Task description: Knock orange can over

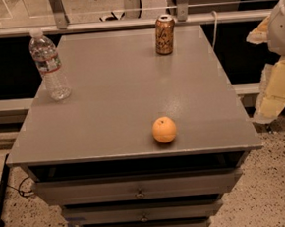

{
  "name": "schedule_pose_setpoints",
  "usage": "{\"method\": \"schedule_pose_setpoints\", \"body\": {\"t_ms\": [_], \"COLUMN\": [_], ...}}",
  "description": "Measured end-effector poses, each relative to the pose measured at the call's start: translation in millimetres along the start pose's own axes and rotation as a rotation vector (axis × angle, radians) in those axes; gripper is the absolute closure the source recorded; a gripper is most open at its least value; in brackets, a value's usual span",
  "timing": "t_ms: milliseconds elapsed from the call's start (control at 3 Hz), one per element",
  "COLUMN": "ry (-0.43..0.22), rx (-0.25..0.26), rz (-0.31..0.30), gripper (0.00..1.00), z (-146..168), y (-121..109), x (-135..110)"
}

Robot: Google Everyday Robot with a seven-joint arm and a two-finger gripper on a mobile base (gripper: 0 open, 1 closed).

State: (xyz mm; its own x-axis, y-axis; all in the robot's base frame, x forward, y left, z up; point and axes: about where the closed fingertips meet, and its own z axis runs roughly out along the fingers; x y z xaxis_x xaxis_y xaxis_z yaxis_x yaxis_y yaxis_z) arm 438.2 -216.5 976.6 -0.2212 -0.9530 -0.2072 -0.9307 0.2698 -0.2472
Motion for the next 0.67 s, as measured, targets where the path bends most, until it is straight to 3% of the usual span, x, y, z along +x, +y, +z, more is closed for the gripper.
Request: {"method": "schedule_pose_setpoints", "body": {"t_ms": [333,667], "ry": [-0.009,-0.063], "rx": [0.012,0.013], "rz": [0.002,0.02], "gripper": [0.0,0.0], "z": [1,23], "y": [-1,-9], "x": [0,-4]}}
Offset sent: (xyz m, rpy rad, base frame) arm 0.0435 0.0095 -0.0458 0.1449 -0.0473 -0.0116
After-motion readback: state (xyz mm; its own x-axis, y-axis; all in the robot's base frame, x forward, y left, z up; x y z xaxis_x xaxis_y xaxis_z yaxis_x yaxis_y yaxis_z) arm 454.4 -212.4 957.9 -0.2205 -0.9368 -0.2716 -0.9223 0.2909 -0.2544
